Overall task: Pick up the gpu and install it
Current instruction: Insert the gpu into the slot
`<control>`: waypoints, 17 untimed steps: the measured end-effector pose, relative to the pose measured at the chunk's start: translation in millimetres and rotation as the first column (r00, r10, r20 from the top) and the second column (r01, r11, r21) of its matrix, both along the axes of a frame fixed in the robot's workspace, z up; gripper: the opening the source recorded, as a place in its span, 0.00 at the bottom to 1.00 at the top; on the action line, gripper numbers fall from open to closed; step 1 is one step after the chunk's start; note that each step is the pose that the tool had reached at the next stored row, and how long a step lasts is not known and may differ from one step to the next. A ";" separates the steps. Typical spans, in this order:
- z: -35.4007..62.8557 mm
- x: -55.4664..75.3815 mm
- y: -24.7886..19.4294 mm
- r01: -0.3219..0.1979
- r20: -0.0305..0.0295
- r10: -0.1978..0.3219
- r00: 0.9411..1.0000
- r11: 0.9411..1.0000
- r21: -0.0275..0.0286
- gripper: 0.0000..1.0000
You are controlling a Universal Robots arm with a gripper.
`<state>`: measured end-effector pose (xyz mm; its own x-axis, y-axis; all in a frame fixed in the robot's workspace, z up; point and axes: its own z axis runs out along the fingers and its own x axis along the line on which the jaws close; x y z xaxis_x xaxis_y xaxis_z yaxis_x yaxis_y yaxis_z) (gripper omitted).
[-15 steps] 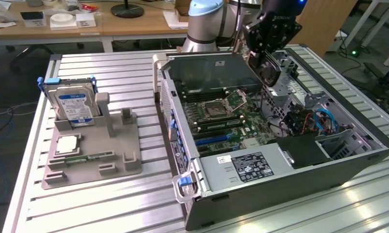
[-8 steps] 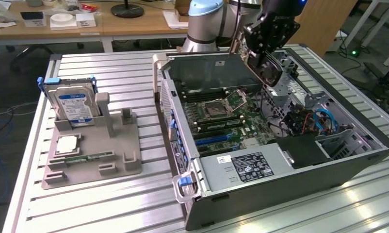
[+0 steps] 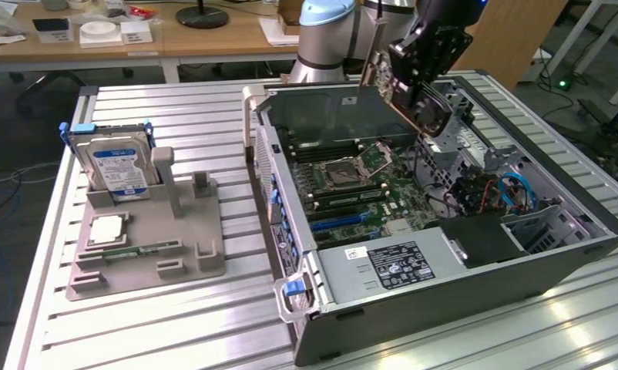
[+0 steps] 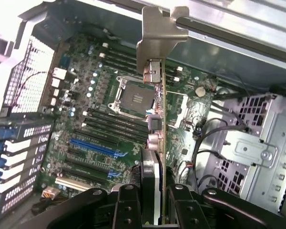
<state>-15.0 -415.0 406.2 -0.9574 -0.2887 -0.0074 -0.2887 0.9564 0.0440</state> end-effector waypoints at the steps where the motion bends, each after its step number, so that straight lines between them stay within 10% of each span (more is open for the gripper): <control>1: 0.0 -0.1 0.0 -0.014 0.000 0.014 1.000 1.000 0.000 0.28; 9: 0.0 -0.8 0.0 -0.124 0.000 0.124 0.992 0.992 0.000 0.28; 17: 0.0 -1.2 -0.1 -0.236 0.000 0.236 0.972 0.972 0.000 0.28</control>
